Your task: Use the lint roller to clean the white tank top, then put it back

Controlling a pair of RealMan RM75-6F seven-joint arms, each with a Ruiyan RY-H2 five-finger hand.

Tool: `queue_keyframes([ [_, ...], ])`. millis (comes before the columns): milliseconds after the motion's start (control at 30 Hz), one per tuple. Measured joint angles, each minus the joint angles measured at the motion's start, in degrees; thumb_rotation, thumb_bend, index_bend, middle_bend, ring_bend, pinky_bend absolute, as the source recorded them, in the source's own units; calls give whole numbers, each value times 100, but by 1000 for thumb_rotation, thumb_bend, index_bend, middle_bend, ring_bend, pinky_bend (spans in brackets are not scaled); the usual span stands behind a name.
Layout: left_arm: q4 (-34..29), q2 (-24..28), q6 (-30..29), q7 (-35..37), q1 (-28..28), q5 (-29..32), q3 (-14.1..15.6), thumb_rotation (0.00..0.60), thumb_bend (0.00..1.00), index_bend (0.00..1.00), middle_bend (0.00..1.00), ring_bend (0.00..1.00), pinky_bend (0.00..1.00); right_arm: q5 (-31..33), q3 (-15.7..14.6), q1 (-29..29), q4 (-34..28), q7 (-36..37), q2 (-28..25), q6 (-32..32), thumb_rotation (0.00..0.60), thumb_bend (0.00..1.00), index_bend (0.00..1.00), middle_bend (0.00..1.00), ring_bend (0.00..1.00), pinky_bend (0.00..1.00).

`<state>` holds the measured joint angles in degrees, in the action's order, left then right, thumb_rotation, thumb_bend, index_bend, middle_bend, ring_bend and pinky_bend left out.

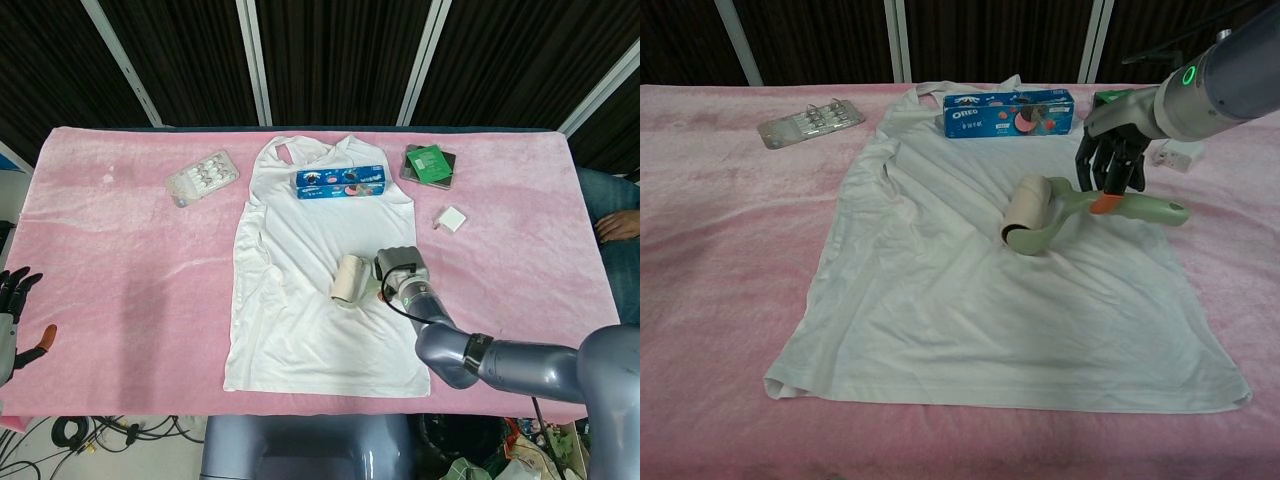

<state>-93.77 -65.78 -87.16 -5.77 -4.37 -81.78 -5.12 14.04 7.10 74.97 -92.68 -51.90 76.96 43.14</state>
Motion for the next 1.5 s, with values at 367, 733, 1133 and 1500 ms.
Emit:
queue_keyframes([
  [367,-1,4,8,6,-5,-12,5,600,318,149,85,36,0,350,81,393,378,2,333,-264,600,592,920,725,681,446],
  [733,16,5,19,34,-7,10,-4,600,317,149,85,36,0,347,176,628,680,126,704,-381,600,591,920,725,681,446],
  [1133,17,17,30,51,-10,6,-1,600,318,149,85,36,0,530,-83,788,656,37,614,-284,600,592,920,726,682,446],
  [1500,16,10,6,34,1,3,0,600,318,149,85,36,0,743,-524,765,331,-143,189,-227,600,597,920,726,681,446],
])
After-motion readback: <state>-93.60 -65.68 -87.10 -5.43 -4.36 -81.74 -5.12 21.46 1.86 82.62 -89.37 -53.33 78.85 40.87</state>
